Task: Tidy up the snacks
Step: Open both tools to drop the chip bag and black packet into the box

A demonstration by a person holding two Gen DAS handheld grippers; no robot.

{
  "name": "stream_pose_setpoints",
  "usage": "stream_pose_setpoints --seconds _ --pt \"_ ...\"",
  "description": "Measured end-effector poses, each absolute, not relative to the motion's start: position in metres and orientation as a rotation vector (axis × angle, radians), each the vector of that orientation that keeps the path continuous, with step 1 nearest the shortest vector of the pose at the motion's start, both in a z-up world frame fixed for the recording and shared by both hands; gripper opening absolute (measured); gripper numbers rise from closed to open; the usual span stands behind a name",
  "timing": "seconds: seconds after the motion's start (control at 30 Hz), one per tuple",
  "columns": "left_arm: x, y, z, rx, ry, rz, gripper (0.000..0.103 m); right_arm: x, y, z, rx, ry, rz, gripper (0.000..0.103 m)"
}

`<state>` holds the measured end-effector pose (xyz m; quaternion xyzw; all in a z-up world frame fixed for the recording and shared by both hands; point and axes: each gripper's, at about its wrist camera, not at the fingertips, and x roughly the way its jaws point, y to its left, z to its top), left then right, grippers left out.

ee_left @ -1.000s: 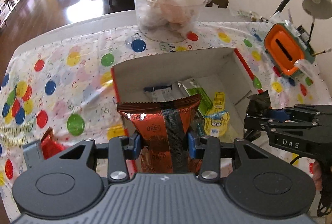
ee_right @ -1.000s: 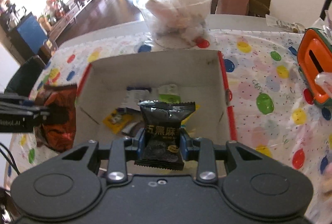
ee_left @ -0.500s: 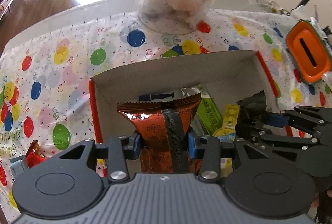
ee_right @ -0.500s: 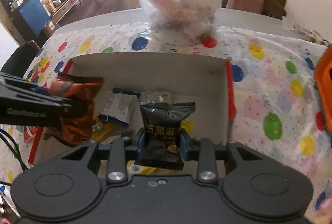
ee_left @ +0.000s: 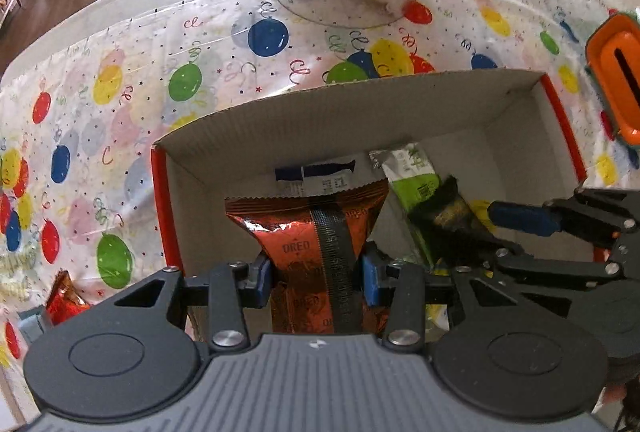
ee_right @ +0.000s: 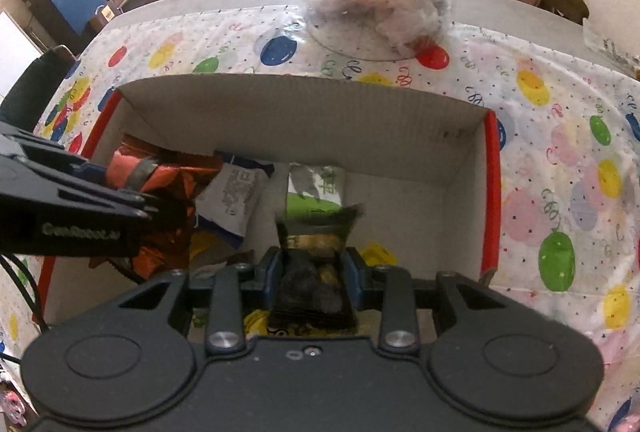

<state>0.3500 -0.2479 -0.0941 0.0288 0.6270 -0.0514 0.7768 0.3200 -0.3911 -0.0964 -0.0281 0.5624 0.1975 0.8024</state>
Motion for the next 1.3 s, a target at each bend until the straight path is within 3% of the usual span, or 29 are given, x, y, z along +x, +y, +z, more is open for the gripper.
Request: stream_pose_setpoints --seconds 0.4,0.57,0.7,0.9,1.0,1.3 --pt "0.345 -0.25 -0.092 0.063 1.344 -0.126 0.043 0.315 -0.394 -0.09 -0.052 1.183 0.419 0.038" --pt "0.335 -0.249 -0.08 0.052 1.296 -0.149 0.048 0.306 -0.396 -0.082 -0.052 1.159 0.428 0.043" --pt "0.324 -0.252 -0.069 0.063 1.241 -0.161 0.049 0.298 -0.397 -0.073 -0.05 1.132 0.425 0.052" --pt "0.309 -0.25 -0.054 0.047 1.181 -0.176 0.056 0.285 -0.402 -0.062 -0.039 1.112 0.432 0.054" --pt "0.3 -0.245 -0.045 0.032 1.156 -0.179 0.059 0.277 -0.403 -0.053 -0.031 1.088 0.438 0.066" --pt "0.264 -0.222 -0.018 0.009 1.032 -0.186 0.07 0.255 -0.398 -0.024 -0.016 1.011 0.485 0.08"
